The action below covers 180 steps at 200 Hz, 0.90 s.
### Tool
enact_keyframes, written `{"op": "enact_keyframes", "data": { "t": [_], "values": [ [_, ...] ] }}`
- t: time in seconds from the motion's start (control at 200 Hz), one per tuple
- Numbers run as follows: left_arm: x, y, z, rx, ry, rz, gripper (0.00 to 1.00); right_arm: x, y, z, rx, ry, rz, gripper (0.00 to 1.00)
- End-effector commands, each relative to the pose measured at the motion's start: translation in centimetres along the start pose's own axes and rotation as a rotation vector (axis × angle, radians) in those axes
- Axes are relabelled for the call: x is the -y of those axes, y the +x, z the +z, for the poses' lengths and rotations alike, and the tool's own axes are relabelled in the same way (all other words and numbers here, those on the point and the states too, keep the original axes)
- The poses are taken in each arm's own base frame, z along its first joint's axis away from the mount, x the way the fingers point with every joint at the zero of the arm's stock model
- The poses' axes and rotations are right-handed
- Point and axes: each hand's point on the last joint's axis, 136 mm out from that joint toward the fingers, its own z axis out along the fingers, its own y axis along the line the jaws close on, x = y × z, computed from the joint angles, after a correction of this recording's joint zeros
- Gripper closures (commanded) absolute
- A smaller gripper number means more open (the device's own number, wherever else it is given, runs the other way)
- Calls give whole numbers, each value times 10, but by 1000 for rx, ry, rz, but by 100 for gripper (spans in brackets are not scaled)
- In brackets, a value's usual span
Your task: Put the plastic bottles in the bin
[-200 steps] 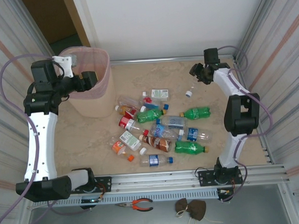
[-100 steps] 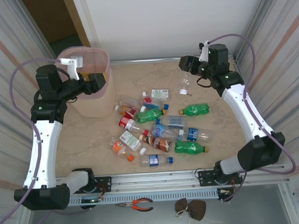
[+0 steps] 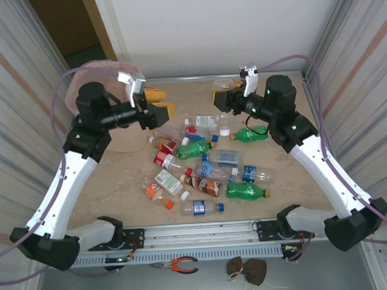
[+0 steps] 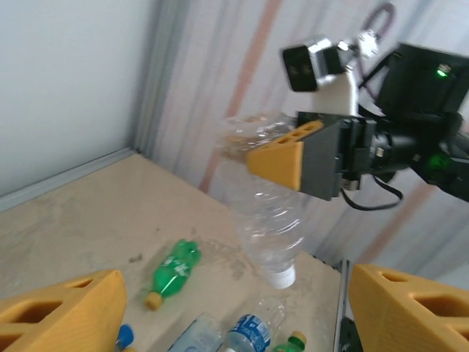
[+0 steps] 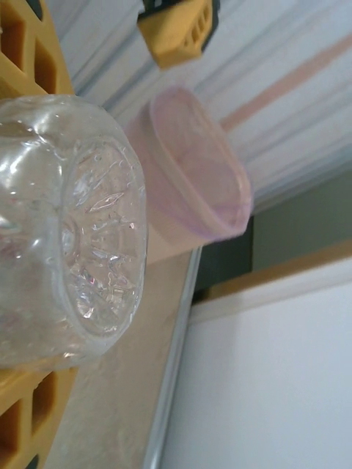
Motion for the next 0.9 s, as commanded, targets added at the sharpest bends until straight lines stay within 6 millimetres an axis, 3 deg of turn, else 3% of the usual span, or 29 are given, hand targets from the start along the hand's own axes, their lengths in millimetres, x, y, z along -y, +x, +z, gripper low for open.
{"op": "enact_keyframes", "data": {
  "t": [0.0,0.205,0.491,0.701,0.897],
  "values": [
    [30,-6,6,41,71,143,17,-40,-31,-15,148,-128,-129,53],
    [49,0,14,60,160,129,14,-93,-45,-36,226,-327,-203,53],
    [89,3,22,52,274,191,11,-146,-58,-58,301,-501,-249,53],
    [111,1,26,66,355,222,11,-173,-58,-66,312,-588,-267,52],
    [130,4,28,60,437,255,17,-187,-57,-70,319,-626,-276,52]
  ]
}}
